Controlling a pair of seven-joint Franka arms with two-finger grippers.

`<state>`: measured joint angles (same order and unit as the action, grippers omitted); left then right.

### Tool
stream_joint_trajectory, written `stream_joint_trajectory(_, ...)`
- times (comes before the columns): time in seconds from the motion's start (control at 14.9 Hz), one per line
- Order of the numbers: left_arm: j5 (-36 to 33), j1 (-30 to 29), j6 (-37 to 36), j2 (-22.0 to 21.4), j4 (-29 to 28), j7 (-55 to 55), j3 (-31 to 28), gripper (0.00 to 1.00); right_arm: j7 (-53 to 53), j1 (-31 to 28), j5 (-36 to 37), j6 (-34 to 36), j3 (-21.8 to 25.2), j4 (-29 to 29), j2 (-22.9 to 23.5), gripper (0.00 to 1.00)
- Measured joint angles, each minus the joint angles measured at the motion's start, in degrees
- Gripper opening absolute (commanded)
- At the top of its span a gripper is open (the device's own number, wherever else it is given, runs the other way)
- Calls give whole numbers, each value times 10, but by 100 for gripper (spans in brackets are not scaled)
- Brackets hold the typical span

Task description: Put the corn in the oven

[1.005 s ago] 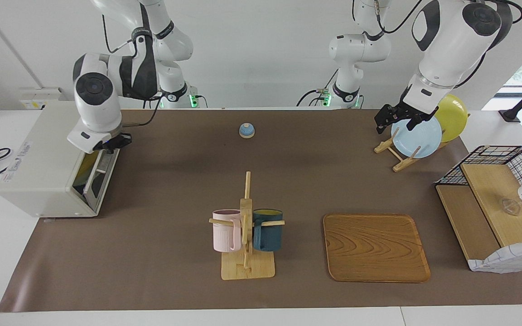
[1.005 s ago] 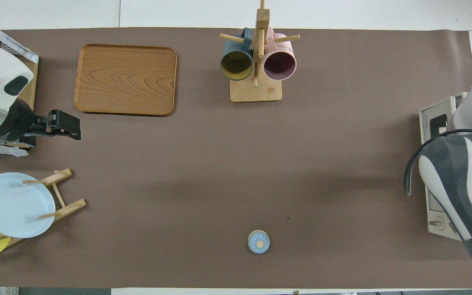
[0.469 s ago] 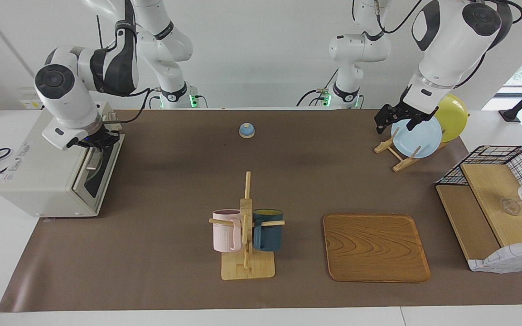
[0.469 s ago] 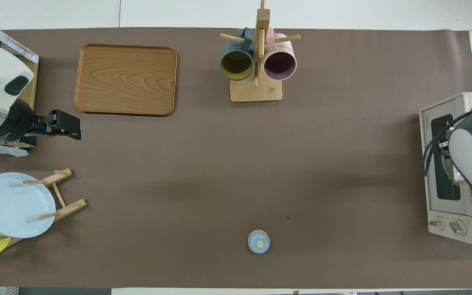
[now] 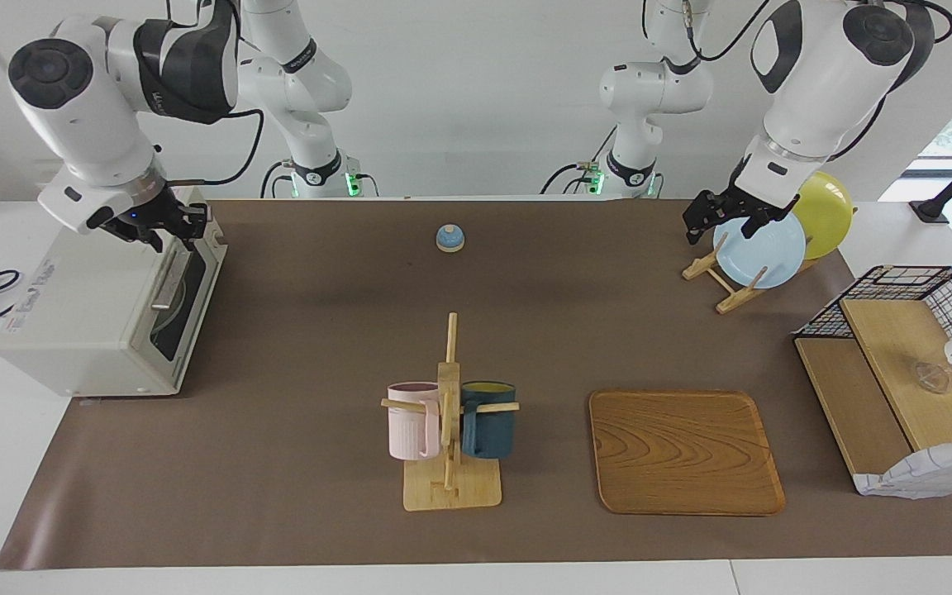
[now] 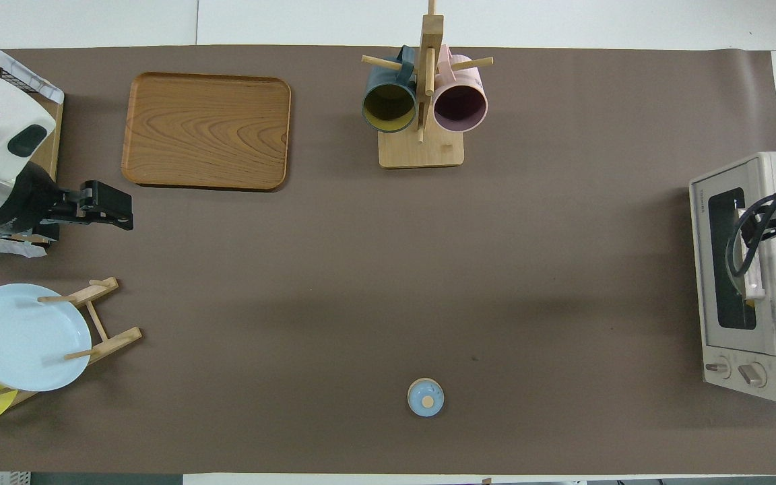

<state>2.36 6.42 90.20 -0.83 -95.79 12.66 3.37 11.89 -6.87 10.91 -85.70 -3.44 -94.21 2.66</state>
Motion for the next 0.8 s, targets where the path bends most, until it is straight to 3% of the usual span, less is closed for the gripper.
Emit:
stream_joint_trajectory(0.47,0,0,0,0,0,0,0,100,0,0,-78,4,0,18,-6,100)
stream_joint_trajectory(0.8,0,0,0,0,0,0,0,100,-3,1,-94,5,0,34,-5,100)
